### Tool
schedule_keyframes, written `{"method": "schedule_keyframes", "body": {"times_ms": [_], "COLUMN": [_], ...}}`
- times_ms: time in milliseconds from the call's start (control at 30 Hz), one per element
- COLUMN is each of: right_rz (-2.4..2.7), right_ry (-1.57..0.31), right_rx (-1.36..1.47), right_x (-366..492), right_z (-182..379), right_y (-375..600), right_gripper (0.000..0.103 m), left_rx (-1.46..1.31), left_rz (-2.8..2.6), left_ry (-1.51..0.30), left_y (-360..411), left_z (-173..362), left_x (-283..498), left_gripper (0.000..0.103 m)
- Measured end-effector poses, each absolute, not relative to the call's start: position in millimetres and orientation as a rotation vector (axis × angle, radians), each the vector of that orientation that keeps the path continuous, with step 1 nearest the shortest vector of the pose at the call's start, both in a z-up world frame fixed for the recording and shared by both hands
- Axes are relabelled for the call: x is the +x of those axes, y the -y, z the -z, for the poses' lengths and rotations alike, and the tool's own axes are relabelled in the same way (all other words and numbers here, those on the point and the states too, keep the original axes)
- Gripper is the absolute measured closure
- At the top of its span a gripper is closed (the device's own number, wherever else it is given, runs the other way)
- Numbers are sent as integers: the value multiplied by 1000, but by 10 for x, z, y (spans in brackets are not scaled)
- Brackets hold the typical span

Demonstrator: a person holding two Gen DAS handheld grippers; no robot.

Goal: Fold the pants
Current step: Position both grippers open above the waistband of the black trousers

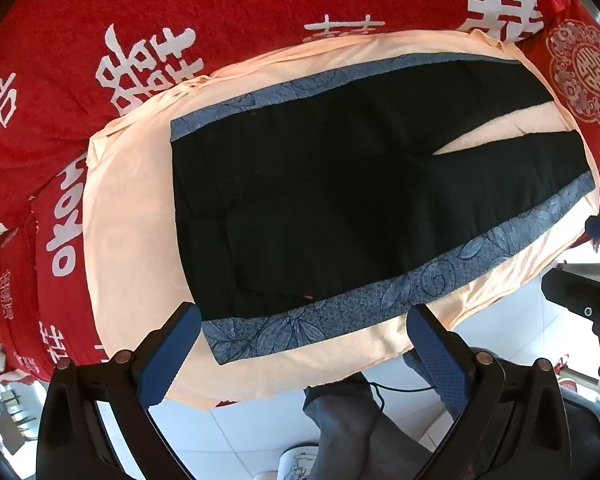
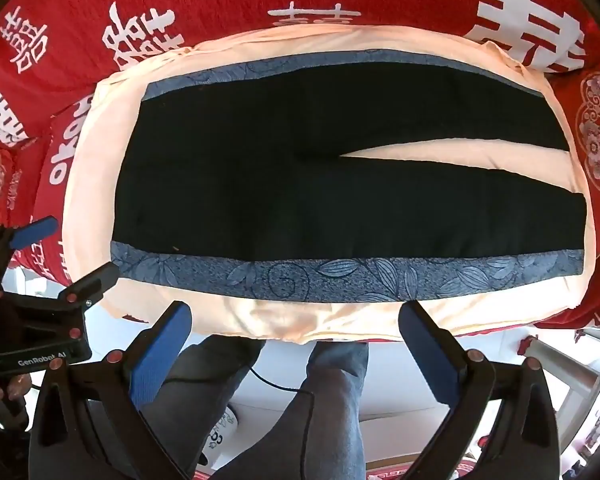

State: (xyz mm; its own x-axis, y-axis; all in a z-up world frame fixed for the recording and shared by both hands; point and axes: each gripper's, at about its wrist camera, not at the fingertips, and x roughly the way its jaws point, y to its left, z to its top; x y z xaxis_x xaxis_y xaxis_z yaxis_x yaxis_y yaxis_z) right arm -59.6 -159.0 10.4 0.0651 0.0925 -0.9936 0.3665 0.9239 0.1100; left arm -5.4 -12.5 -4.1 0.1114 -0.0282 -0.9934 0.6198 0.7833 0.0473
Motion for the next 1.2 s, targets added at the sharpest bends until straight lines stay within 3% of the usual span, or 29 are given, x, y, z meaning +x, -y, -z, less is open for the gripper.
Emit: {"method": "schedule_keyframes", "body": {"times_ms": [1200], "right_rz": [274], "right_ry": [-1484], "right_rx": [396], "right_x": [-636], "right_z": [-162], "right_y": [1710], "right_gripper": [0], "left_rx": [494], "left_rz": [486], "left_ry": [-1367], "left_y": [70], "left_z": [-19], "left_x": [-46], "left_gripper": [0]}}
